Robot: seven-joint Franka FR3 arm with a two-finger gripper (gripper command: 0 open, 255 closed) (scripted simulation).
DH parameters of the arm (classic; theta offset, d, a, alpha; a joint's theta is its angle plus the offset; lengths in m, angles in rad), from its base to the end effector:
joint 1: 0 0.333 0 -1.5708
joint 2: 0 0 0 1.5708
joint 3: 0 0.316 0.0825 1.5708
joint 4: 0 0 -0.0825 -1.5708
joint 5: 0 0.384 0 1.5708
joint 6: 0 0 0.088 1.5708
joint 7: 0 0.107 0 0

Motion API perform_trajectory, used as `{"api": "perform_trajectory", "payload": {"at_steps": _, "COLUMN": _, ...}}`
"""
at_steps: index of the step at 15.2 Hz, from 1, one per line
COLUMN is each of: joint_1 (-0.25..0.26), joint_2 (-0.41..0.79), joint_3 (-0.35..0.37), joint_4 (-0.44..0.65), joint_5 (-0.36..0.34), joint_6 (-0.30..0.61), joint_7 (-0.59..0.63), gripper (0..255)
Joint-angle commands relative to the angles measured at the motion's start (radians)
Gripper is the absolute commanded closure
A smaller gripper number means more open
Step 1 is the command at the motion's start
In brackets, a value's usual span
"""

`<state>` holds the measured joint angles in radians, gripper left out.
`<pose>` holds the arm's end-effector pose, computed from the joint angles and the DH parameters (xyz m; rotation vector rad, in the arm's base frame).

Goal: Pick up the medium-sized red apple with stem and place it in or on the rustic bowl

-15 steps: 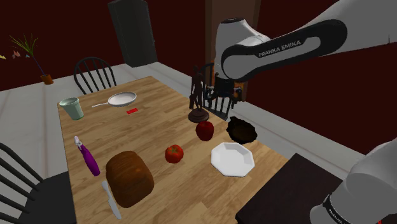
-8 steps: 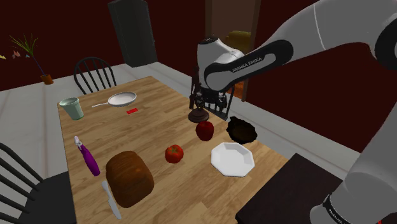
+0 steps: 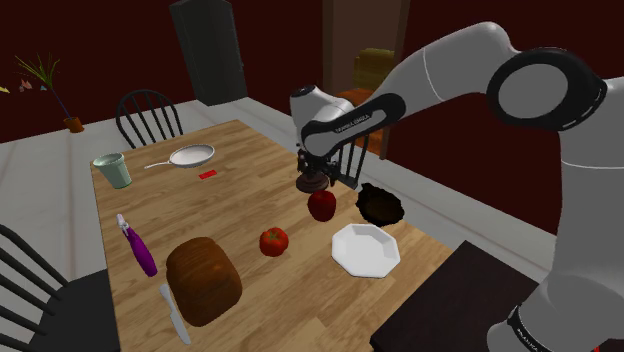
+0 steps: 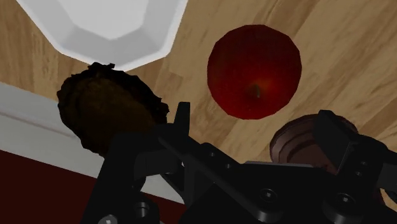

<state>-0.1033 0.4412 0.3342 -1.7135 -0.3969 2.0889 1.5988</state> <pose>0.6491 0.1111 0.3427 2.4731 -1.6758 0.2077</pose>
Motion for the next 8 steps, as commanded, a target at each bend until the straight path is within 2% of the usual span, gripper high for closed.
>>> {"api": "perform_trajectory", "payload": {"at_steps": 1, "joint_1": 0.017, "joint_2": 0.081, "joint_3": -0.027, "joint_4": 0.083, "joint_5": -0.022, "joint_6": -0.022, "joint_7": 0.052, "gripper": 0}}
{"api": "perform_trajectory", "payload": {"at_steps": 4, "joint_1": 0.041, "joint_2": 0.19, "joint_3": -0.062, "joint_4": 0.205, "joint_5": -0.037, "joint_6": -0.056, "joint_7": 0.108, "gripper": 0}}
{"api": "perform_trajectory", "payload": {"at_steps": 8, "joint_1": 0.037, "joint_2": 0.213, "joint_3": -0.07, "joint_4": 0.188, "joint_5": -0.047, "joint_6": -0.017, "joint_7": 0.115, "gripper": 0}}
